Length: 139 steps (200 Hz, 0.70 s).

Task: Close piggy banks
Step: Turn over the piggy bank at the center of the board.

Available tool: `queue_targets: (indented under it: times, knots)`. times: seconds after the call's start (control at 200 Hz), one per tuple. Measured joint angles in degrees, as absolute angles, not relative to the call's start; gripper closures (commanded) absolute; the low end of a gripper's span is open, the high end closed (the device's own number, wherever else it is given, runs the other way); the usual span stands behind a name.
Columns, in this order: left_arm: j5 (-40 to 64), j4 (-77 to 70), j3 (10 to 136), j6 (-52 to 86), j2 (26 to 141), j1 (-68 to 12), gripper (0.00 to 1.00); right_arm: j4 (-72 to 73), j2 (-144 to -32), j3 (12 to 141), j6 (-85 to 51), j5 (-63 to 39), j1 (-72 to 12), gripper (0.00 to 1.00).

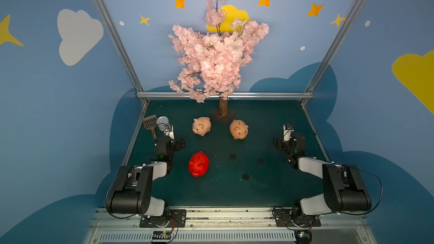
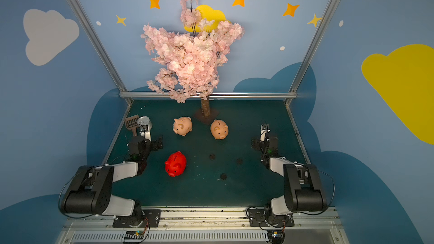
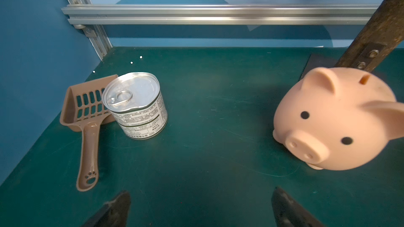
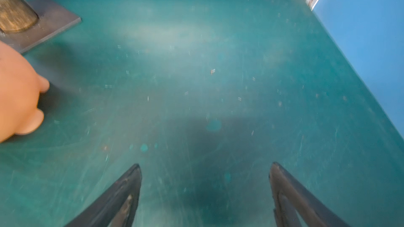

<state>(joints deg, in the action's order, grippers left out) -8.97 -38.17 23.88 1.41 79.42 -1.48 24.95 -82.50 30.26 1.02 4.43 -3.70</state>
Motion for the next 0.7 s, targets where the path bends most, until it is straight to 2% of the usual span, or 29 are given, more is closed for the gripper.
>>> queue_targets:
  times: [0.185,0.315,0.43,0.546,0.696]
  knots:
    - [-10.7,-30.52,25.67,4.86,68.49,-2.76,0.01,12.45,-77.12,39.18,-1.96,5.1,-3.14,0.08]
    - [-11.62,-18.06,31.73,12.84,64.05,-2.94,0.01,2.61,-74.74,46.5,-5.78,3.27,-2.85,0.08]
    - [-13.08,-5.06,39.94,24.58,62.92,-3.22,0.01,-3.55,-72.66,50.68,-12.19,-1.52,-2.7,0.08]
    - [-11.51,1.63,42.33,30.81,62.5,-4.47,0.01,-5.72,-70.26,51.53,-18.31,-8.62,-2.63,0.08]
    - [-10.59,14.2,45.91,35.03,64.14,-10.76,0.01,-7.35,-68.05,51.53,-25.08,-18.37,-2.72,0.08]
